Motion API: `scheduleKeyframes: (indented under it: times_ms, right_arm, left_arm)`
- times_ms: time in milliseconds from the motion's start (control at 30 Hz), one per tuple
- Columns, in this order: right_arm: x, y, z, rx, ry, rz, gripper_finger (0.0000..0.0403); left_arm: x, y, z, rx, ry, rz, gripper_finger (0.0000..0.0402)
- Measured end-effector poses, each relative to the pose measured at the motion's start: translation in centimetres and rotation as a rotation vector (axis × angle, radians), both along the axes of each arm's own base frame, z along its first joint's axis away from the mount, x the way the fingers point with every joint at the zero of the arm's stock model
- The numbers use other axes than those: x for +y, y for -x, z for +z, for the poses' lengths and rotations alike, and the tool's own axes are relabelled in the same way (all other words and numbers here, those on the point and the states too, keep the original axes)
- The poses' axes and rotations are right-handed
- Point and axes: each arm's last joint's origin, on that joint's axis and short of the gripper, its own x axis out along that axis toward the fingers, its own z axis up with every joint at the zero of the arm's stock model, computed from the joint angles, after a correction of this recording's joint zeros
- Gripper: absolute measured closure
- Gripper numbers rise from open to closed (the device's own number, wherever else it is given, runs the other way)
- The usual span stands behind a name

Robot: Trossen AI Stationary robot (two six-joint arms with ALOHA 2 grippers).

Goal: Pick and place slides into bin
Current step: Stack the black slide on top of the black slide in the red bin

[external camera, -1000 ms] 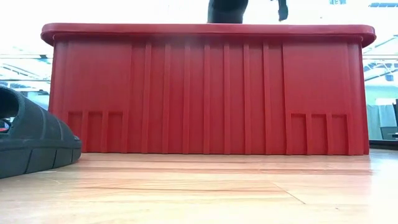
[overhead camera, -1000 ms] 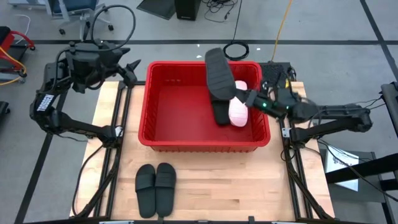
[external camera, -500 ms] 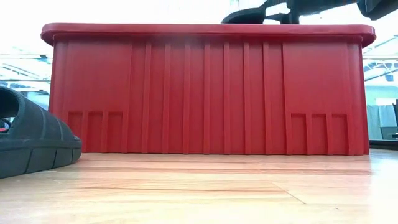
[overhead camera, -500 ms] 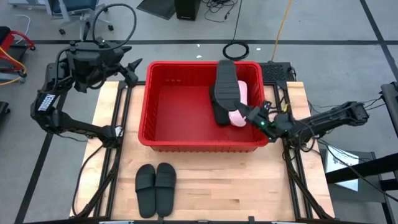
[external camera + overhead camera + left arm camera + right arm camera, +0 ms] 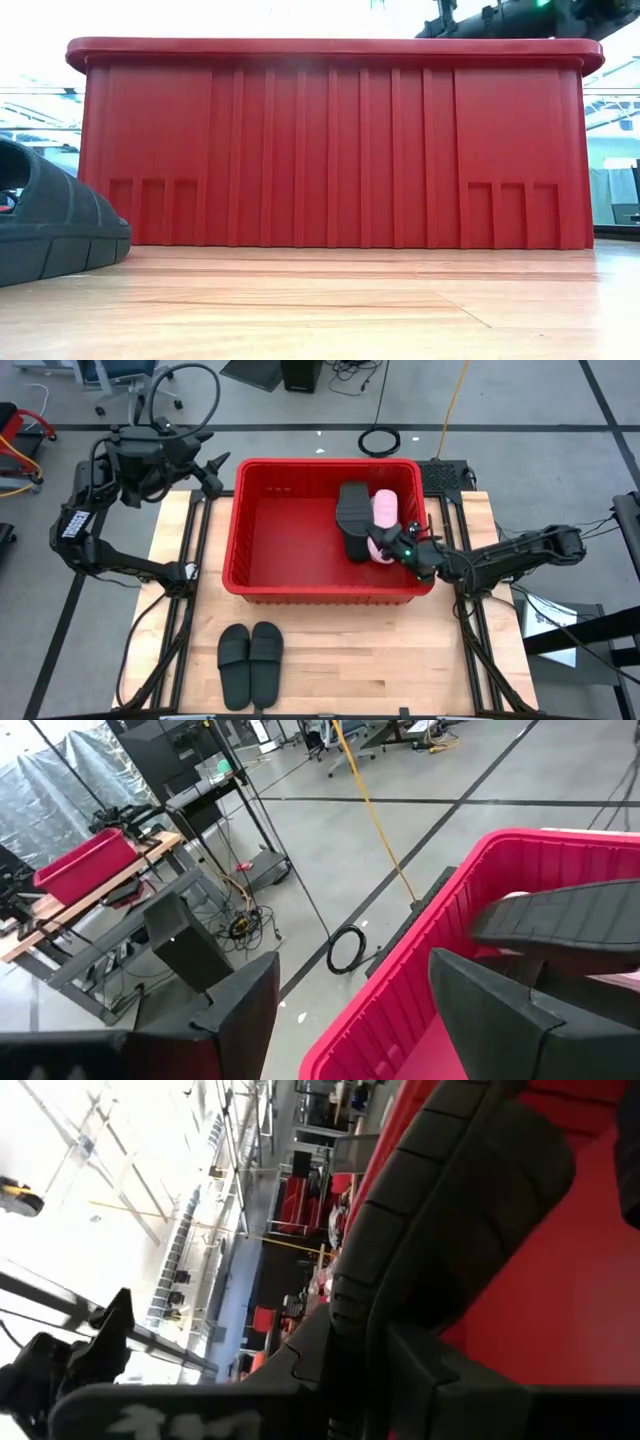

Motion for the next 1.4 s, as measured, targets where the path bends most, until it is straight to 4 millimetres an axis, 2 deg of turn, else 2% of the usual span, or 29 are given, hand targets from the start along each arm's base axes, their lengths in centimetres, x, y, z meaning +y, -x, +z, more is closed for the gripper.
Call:
scheduleKeyframes:
  times_ms: [467,1400]
  right_arm:
    - [-3.2,-0.4,-0.4,0.054,-0.108,0.025,0.0357]
    - [-3.6,-0.3,-0.6,0.038,-0.159,0.006,0.0326]
  left_arm:
    - [0.0,0.0,0.0,-0.003,0.008,-0.018,0.0139]
    - [-0.1,0.1,-0.2,0.005,0.024,-0.013,0.0140]
